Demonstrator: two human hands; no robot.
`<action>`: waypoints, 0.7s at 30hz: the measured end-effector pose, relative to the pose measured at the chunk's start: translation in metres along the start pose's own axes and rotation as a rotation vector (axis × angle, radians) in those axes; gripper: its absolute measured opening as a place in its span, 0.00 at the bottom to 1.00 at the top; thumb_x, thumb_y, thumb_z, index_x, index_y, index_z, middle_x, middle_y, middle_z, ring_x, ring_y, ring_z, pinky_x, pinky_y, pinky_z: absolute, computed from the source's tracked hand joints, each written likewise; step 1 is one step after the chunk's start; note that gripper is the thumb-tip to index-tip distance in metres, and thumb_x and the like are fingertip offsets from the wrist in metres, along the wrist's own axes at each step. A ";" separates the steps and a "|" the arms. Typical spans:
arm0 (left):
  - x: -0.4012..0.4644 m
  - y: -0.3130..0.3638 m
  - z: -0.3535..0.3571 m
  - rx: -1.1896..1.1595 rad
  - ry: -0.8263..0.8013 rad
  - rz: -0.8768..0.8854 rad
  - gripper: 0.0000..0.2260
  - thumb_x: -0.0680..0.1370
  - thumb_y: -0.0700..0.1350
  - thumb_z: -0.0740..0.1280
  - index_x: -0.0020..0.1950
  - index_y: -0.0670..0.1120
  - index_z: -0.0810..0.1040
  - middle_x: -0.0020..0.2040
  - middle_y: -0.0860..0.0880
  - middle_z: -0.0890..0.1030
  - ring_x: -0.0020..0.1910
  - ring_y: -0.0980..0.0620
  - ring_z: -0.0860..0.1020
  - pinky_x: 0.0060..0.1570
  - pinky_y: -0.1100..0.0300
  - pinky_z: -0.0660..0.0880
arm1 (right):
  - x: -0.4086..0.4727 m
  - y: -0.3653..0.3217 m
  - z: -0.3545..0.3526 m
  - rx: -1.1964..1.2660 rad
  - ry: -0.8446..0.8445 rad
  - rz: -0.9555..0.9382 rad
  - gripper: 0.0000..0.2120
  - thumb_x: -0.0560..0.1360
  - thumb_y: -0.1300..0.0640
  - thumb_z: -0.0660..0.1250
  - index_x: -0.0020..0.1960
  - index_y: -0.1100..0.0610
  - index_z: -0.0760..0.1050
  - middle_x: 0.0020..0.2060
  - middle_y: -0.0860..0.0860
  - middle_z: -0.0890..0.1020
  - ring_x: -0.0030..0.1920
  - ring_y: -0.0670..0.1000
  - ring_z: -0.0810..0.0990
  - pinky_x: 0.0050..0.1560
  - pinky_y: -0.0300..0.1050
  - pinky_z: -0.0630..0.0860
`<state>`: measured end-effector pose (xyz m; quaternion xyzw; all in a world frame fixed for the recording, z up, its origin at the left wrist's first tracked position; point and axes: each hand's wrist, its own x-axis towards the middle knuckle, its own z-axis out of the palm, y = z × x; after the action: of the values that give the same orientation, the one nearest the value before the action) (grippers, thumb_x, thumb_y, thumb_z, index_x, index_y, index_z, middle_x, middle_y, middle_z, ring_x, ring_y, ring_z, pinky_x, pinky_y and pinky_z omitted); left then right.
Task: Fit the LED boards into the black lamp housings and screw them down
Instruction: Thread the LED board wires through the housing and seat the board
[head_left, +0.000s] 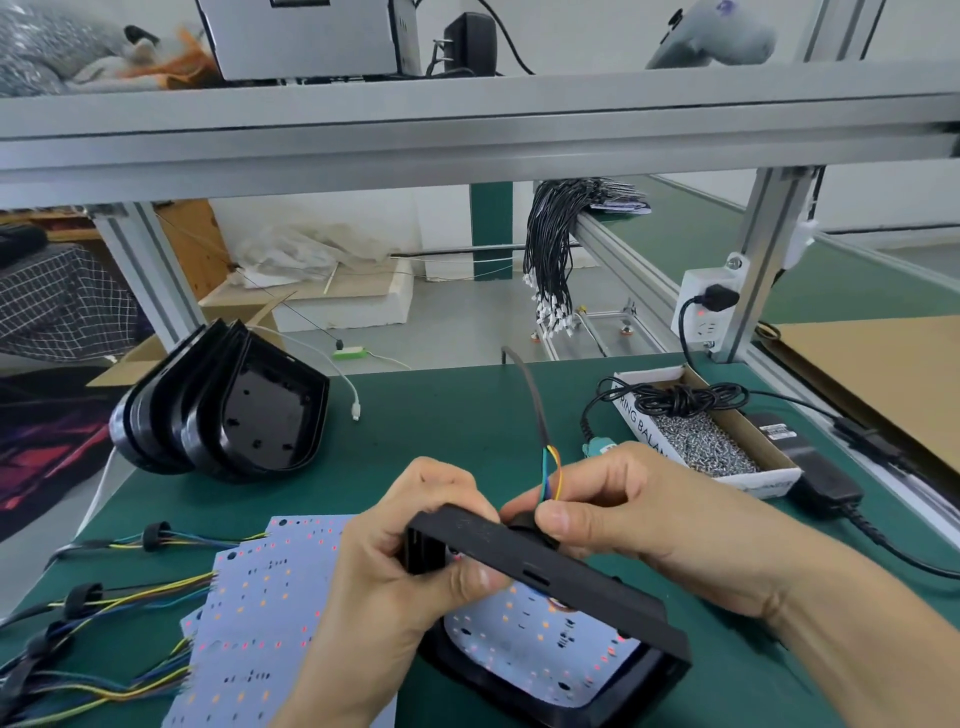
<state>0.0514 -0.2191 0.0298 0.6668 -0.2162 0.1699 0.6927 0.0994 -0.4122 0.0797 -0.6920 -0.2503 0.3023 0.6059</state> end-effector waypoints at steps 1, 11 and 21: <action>0.000 0.000 0.000 0.001 0.003 0.002 0.12 0.65 0.55 0.78 0.40 0.48 0.82 0.40 0.53 0.74 0.38 0.50 0.71 0.42 0.64 0.70 | -0.001 0.000 0.001 -0.014 0.019 -0.014 0.16 0.74 0.55 0.69 0.55 0.66 0.81 0.43 0.47 0.86 0.42 0.49 0.79 0.51 0.45 0.77; 0.001 -0.001 -0.007 0.008 -0.035 -0.017 0.14 0.66 0.55 0.77 0.39 0.47 0.80 0.41 0.52 0.74 0.39 0.52 0.71 0.41 0.66 0.68 | 0.005 -0.004 0.014 0.044 0.013 0.008 0.09 0.68 0.54 0.75 0.44 0.57 0.80 0.36 0.53 0.81 0.36 0.49 0.78 0.42 0.41 0.74; -0.001 -0.016 -0.025 -0.215 -0.013 -0.205 0.19 0.57 0.55 0.81 0.39 0.45 0.83 0.43 0.51 0.77 0.40 0.51 0.77 0.41 0.62 0.74 | 0.024 -0.004 0.033 0.048 0.048 0.067 0.19 0.66 0.40 0.70 0.45 0.54 0.77 0.38 0.54 0.77 0.36 0.49 0.71 0.35 0.36 0.66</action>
<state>0.0608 -0.1951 0.0157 0.6083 -0.1684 0.0697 0.7725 0.0919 -0.3719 0.0787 -0.6923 -0.2049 0.3117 0.6178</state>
